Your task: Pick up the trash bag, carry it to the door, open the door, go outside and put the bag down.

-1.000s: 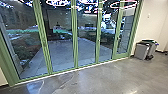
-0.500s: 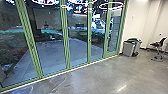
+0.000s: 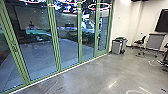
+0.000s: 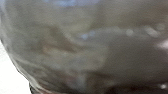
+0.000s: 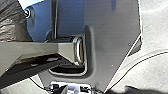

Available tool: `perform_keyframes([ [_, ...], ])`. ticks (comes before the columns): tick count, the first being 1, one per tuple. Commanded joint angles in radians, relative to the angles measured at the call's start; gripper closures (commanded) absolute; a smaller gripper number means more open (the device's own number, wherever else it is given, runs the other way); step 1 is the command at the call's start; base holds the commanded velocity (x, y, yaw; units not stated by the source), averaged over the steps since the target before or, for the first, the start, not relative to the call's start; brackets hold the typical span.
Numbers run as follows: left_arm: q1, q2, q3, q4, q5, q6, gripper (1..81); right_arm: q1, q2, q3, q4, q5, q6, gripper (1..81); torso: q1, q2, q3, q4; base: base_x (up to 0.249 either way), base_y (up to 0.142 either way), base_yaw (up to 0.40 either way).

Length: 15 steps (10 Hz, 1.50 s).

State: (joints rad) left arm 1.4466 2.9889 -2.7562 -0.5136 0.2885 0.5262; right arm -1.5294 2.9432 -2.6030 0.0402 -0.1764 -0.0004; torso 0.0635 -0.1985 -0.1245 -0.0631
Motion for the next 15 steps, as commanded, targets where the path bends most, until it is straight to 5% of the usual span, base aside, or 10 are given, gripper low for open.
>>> perform_keyframes([
  [1,-0.060,-0.004,-0.002,0.003,0.086,0.008,81.1,0.050,-0.004,0.000,-0.005,-0.068,-0.006,1.0,0.000,0.000,0.000,0.000,0.000,0.000,-0.274],
  [15,-0.060,-0.007,-0.002,0.001,0.084,0.008,81.1,0.050,0.000,-0.002,-0.003,-0.068,-0.006,1.0,0.000,0.000,0.000,0.000,0.000,0.000,-0.069],
])
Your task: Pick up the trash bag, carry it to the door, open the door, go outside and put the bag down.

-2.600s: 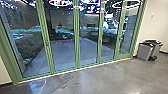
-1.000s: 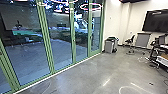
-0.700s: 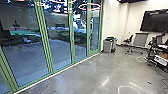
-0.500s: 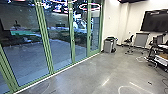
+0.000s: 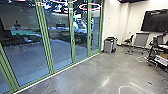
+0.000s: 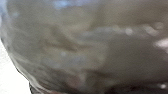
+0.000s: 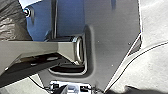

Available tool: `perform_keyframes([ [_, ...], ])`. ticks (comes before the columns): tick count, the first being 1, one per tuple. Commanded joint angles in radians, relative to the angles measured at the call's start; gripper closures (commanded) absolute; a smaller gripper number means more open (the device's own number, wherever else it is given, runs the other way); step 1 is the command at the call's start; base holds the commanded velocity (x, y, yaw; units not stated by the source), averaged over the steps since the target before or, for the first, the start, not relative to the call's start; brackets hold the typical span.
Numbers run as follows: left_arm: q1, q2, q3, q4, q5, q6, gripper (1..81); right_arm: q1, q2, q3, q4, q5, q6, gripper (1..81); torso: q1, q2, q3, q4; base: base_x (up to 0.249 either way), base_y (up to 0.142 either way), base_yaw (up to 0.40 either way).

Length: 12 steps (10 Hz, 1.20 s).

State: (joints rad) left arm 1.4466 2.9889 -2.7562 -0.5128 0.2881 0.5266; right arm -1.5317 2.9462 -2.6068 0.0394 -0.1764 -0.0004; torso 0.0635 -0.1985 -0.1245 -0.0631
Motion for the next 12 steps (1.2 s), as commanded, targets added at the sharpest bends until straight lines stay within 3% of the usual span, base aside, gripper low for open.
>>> perform_keyframes([
  [1,-0.059,-0.007,-0.002,0.000,0.085,0.007,81.1,0.052,-0.003,0.004,-0.003,-0.068,-0.006,1.0,0.000,0.000,0.000,0.000,0.000,0.000,0.000],
  [5,-0.059,-0.007,-0.002,0.000,0.072,0.007,81.1,0.049,-0.003,0.001,-0.001,-0.068,-0.006,1.0,0.000,0.000,0.000,0.000,0.000,0.000,0.000],
  [12,-0.059,-0.011,-0.002,-0.004,0.072,0.007,81.1,0.050,-0.002,0.001,-0.009,-0.068,-0.004,1.0,-0.002,0.000,0.000,0.000,0.076,0.000,0.000],
])
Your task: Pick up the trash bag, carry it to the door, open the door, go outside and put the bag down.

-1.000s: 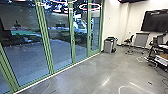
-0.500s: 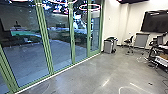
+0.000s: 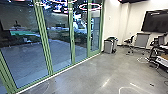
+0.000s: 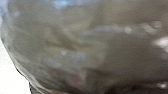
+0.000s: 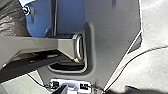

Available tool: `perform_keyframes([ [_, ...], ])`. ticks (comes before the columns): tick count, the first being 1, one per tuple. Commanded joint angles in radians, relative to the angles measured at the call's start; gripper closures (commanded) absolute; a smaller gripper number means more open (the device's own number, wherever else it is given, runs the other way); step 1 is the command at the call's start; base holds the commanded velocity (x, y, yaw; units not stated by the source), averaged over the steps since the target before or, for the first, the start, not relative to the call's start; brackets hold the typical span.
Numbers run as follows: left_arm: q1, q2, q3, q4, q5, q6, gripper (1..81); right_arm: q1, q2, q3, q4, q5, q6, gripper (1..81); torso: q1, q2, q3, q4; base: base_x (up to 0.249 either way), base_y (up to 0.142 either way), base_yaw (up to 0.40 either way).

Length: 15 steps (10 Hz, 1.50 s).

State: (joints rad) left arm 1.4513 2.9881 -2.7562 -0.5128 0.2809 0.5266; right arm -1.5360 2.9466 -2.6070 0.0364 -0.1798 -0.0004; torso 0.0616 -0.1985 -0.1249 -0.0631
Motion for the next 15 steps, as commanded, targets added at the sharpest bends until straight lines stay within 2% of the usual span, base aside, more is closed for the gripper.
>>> perform_keyframes([
  [1,-0.064,-0.009,-0.002,-0.003,0.080,0.007,81.1,0.053,-0.002,-0.005,-0.006,-0.064,-0.004,1.0,0.000,0.000,0.000,0.000,0.111,0.000,0.000],
  [15,-0.065,-0.009,-0.002,-0.003,0.080,0.007,81.1,0.061,0.004,-0.010,-0.007,-0.064,-0.004,1.0,0.000,0.000,0.000,0.000,0.121,0.000,0.000],
])
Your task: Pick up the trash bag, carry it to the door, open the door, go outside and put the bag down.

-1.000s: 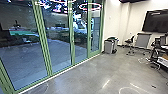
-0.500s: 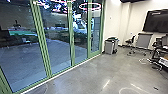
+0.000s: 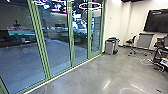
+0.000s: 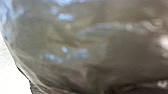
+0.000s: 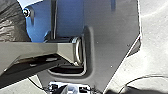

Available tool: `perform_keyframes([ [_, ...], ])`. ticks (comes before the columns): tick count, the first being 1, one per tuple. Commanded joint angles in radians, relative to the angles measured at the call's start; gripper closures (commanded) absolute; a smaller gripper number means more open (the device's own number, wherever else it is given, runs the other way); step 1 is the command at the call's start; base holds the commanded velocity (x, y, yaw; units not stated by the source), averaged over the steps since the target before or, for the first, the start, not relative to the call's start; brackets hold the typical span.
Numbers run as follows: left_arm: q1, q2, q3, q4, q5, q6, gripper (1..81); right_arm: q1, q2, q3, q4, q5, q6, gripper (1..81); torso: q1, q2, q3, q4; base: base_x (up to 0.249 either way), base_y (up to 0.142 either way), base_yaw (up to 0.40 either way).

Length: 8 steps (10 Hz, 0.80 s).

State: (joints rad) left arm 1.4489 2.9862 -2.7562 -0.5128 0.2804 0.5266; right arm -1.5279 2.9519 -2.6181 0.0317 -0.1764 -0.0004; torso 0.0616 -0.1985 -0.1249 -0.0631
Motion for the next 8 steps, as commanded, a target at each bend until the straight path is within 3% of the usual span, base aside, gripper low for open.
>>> perform_keyframes([
  [1,-0.061,-0.007,-0.002,-0.003,0.079,0.007,81.1,0.053,-0.001,0.001,-0.003,-0.068,-0.004,1.0,0.000,0.000,0.000,0.000,0.137,0.000,0.000],
  [4,-0.061,-0.005,-0.002,-0.003,0.080,0.007,81.1,0.048,-0.001,0.001,-0.007,-0.068,-0.004,1.0,0.000,0.000,0.000,0.000,0.144,0.000,0.000],
  [8,-0.061,-0.004,-0.002,-0.003,0.080,0.007,81.1,0.048,-0.001,0.001,-0.009,-0.068,-0.006,1.0,0.000,0.000,0.000,0.000,0.154,-0.061,0.000],
])
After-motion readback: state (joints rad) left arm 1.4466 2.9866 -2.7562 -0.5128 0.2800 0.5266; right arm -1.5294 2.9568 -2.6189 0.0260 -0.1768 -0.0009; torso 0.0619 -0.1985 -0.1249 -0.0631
